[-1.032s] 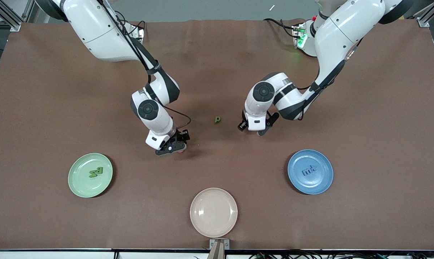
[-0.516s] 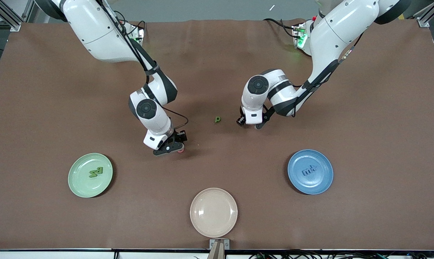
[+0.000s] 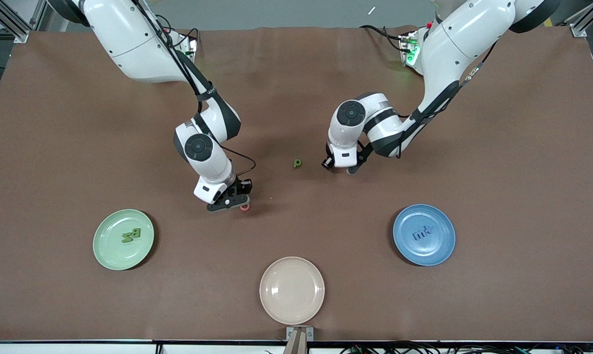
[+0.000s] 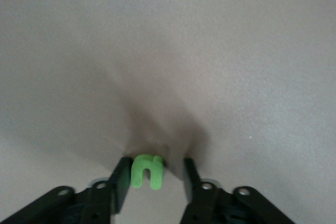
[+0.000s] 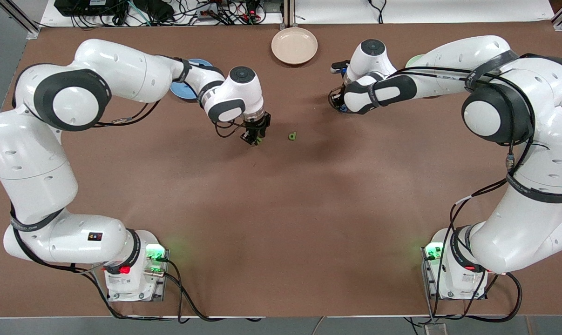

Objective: Sort upper and lower case letters into plates
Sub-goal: 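Grasp the n with the left gripper while the right gripper grasps the G, then drop the n on the blue plate while the right gripper drops the G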

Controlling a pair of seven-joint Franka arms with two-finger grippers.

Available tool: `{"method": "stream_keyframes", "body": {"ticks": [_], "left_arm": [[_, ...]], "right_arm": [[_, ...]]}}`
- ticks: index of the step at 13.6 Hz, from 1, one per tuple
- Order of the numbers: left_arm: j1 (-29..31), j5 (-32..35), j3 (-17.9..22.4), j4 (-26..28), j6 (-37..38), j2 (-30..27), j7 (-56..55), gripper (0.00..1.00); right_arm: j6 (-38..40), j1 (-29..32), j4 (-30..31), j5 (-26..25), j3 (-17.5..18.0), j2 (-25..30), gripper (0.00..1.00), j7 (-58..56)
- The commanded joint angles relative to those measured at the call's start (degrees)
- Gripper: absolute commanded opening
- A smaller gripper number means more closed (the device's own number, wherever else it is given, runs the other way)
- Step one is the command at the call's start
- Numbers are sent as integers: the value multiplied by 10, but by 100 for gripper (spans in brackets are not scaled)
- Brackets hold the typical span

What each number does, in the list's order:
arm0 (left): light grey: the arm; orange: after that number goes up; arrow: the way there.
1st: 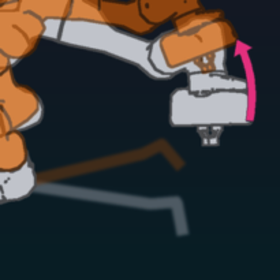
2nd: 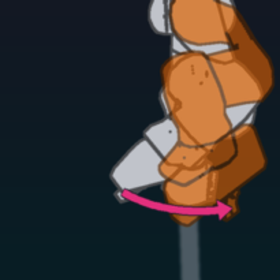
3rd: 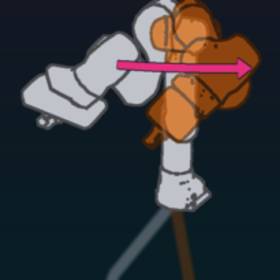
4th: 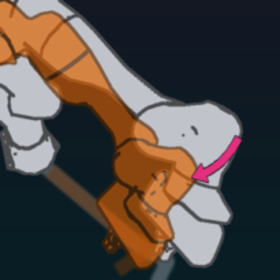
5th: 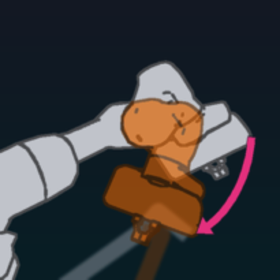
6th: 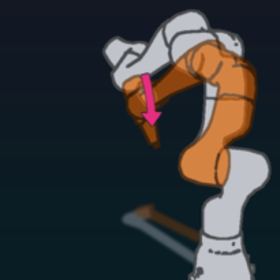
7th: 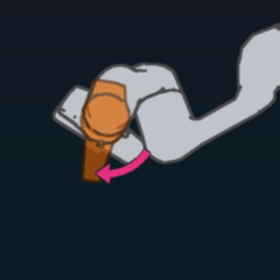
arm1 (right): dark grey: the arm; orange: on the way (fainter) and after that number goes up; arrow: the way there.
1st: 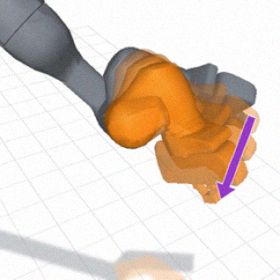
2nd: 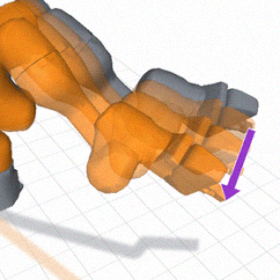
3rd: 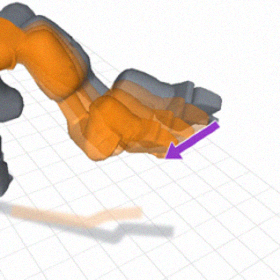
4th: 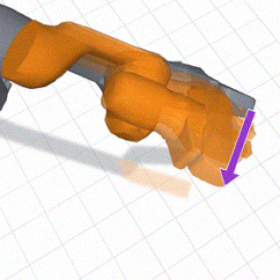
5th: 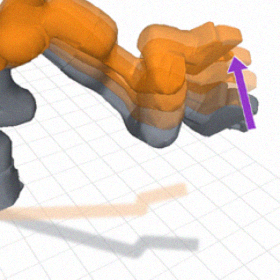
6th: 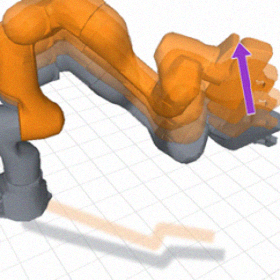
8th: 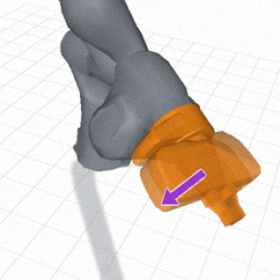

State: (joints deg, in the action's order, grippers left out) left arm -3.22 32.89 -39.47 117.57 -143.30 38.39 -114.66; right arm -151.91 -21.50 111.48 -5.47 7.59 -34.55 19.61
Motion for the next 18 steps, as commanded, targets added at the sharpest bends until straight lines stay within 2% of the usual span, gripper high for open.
{"method": "stream_keyframes", "body": {"ticks": [1,3,4,6,10,12,13,14,15,16,18], "left_arm": [[0,15,1,20,-17,-3,-18,19],[2,16,2,17,-14,-9,-11,0],[9,28,2,15,-9,-17,-8,0],[30,45,4,-3,-1,-30,2,0],[81,47,4,-80,44,-25,91,0],[110,46,5,-101,64,-25,153,0],[133,46,5,-105,68,-26,191,0],[152,46,5,-107,74,-25,230,0],[174,46,6,-113,81,-24,269,0],[198,46,6,-116,89,-24,308,0],[239,46,6,-117,90,-12,386,0]], "right_arm": [[31,16,0,-2,-1,21,4,34],[105,50,-47,-10,-8,24,4,-5],[140,65,-74,-24,-21,24,4,-42],[157,97,-110,-51,-43,20,4,-114],[152,202,-129,-59,-46,17,5,-270],[146,249,-129,-59,-46,7,9,-332],[135,264,-129,-58,-46,1,13,-350],[119,272,-129,-59,-46,-6,25,-354],[105,280,-129,-59,-46,-17,47,-354],[95,283,-129,-58,-46,-21,64,-354],[95,279,-129,-56,-46,-22,78,-348]]}}
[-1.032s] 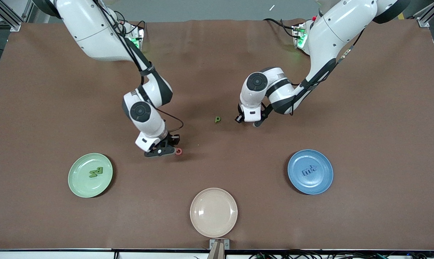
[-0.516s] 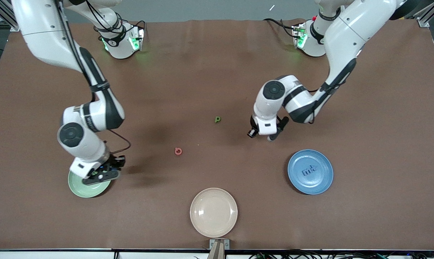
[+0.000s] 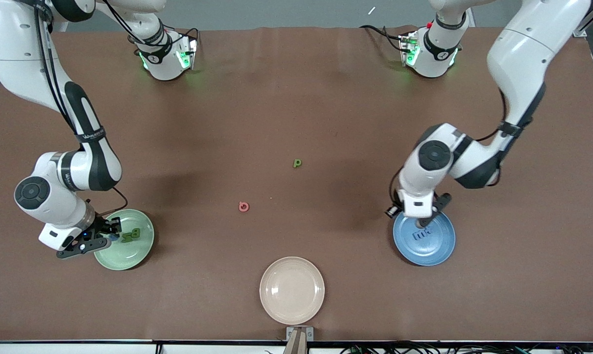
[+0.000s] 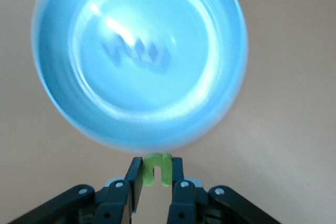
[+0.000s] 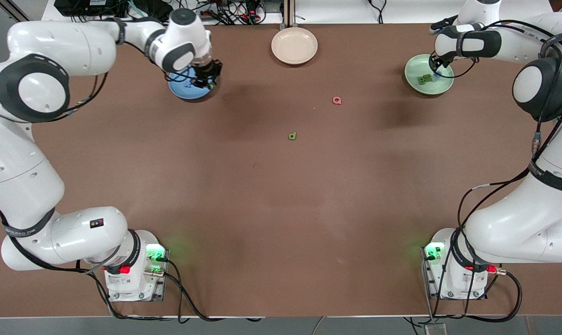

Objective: Sort upper and lower case letters into plates
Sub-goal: 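Drop the n on the blue plate while the right gripper drops the G, then move the right gripper to the pink Q while the left gripper reaches the letter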

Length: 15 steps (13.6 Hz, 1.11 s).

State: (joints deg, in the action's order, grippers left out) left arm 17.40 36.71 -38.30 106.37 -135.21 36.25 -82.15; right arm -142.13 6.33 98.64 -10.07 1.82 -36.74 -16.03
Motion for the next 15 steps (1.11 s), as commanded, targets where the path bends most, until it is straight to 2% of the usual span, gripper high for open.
{"method": "stream_keyframes", "body": {"ticks": [1,3,5,6,7,9,10,11,15], "left_arm": [[47,8,-5,-5,9,10,88,0],[61,9,-5,-5,8,23,117,0],[61,9,3,-8,2,36,118,1],[59,9,4,-9,2,41,116,9],[61,9,4,-7,2,40,116,24],[59,6,2,-5,6,37,103,82],[57,4,0,-5,9,35,99,92],[56,1,-10,-5,10,31,93,99],[58,-2,-74,-26,72,26,86,99]], "right_arm": [[-2,-2,0,-7,13,1,80,10],[3,-10,-1,2,20,2,85,30],[4,-45,-1,11,23,3,87,116],[7,-66,-1,11,23,4,87,160],[11,-89,-1,11,23,4,87,215],[12,-140,-1,11,23,3,87,334],[12,-162,-2,11,23,3,87,383],[8,-183,-5,12,23,0,87,421],[4,-255,-35,23,23,-28,87,533]]}}
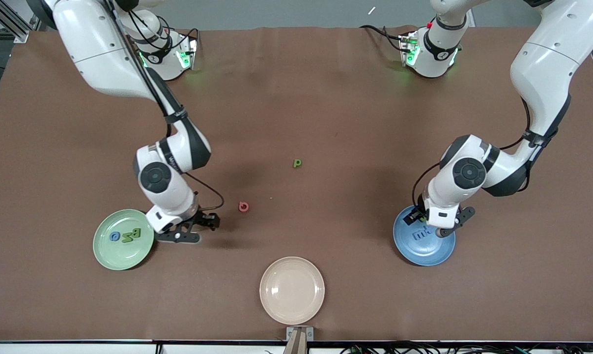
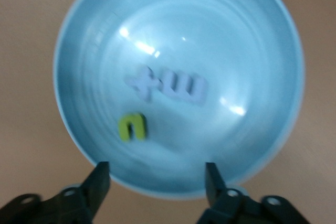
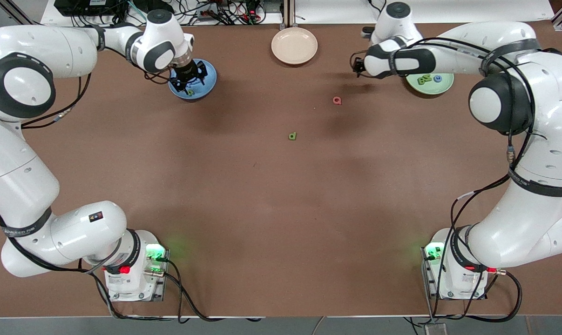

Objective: Sort upper and lower case letters into plates
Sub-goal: 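Move the right gripper to the pink Q while the left gripper reaches the letter, then grasp the Q with the right gripper while the left gripper grasps the letter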

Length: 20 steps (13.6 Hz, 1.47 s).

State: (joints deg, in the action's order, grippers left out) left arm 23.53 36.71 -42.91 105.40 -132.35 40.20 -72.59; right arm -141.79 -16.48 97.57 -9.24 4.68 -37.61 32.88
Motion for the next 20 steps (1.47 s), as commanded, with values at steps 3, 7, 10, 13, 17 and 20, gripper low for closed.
{"method": "stream_keyframes", "body": {"ticks": [3,7,10,13,17,20], "left_arm": [[-4,-2,-81,-23,99,-14,-19,99],[-36,-3,-118,-19,104,-9,-70,99],[-67,-2,-118,-20,98,-6,-86,99],[-102,-2,-116,-27,94,0,-111,99],[-148,5,-112,-34,62,24,-113,91],[-225,-1,-50,-53,57,28,-132,88]], "right_arm": [[-11,-65,-38,19,-6,-39,87,90],[-16,-81,-26,20,-6,-40,87,100],[-16,-89,-12,20,-6,-41,87,113],[-16,-90,1,19,-6,-41,83,112],[-15,-97,10,20,-6,-41,71,112],[-10,-99,21,20,-6,-38,55,112]]}}
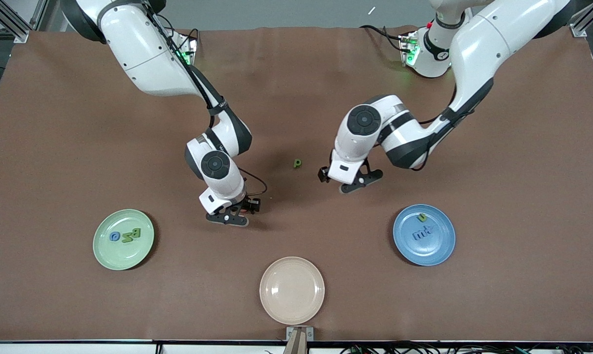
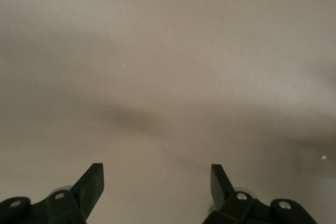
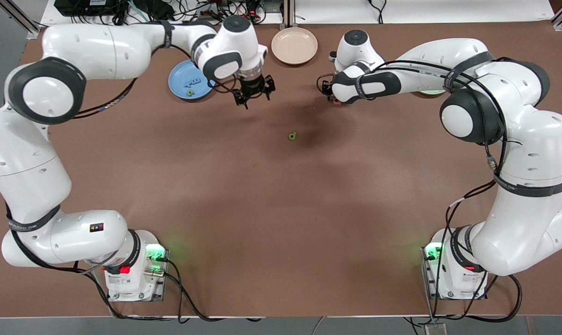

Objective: Sort upper and lower case letters into plates
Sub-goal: 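Grasp the Q with the right gripper while the left gripper grasps the letter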

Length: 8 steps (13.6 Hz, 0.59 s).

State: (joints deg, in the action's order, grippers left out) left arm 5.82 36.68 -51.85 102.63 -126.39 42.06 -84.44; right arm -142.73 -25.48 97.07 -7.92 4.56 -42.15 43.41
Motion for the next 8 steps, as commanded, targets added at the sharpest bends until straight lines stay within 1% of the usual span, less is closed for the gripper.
{"method": "stream_keyframes", "body": {"ticks": [1,3,5,6,8], "left_arm": [[-75,-3,54,-28,-3,9,-17,86],[-114,-4,83,-47,-3,21,-20,85],[-135,-4,86,-66,-3,43,-45,83],[-145,-4,86,-79,-3,54,-57,81],[-165,-6,91,-90,-3,68,-76,76]], "right_arm": [[-1,-8,26,6,-4,8,46,7],[1,-8,26,6,-4,8,29,7],[1,-8,25,6,-4,8,15,8],[1,-8,24,6,-4,8,10,8],[2,-3,20,6,-5,10,5,3]]}}
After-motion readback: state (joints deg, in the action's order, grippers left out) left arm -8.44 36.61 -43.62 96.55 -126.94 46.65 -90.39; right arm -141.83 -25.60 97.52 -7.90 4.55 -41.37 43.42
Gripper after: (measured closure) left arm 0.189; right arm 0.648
